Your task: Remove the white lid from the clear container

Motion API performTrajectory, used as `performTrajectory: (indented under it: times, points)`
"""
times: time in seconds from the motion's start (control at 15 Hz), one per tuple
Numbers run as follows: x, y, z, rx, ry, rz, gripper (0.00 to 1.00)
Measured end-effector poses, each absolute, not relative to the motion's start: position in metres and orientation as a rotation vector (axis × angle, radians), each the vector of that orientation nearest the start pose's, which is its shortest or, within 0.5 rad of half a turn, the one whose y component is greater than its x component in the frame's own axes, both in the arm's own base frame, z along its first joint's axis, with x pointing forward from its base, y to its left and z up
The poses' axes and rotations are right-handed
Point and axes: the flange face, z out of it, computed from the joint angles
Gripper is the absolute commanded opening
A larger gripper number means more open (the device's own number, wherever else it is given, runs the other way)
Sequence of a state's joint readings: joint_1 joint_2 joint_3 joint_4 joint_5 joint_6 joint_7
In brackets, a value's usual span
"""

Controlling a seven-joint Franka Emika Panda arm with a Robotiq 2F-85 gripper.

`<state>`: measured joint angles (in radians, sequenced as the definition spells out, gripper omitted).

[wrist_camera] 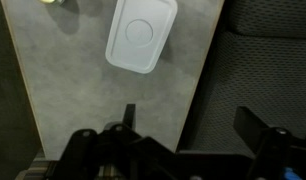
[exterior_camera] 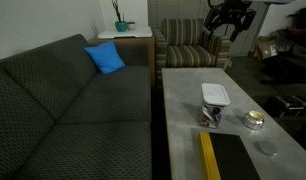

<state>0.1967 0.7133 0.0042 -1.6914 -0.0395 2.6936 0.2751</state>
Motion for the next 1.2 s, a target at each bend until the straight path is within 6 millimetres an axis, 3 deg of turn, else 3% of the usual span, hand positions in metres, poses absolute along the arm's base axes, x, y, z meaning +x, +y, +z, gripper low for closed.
performTrajectory:
  times: [0.33,0.67,1.0,1.07,1.13,1.2]
  points:
    - [0.718,0.139,0.173,-3.090,-0.057,-0.567,1.00]
    - [0.731,0.140,0.116,-3.081,-0.122,-0.527,1.00]
    - [0.741,0.126,0.070,-3.104,-0.110,-0.453,1.00]
    - [0.741,0.124,0.062,-3.111,-0.104,-0.433,0.75]
    - [0.742,0.121,0.056,-3.116,-0.100,-0.417,0.74]
    - [0.743,0.120,0.051,-3.123,-0.097,-0.398,0.66]
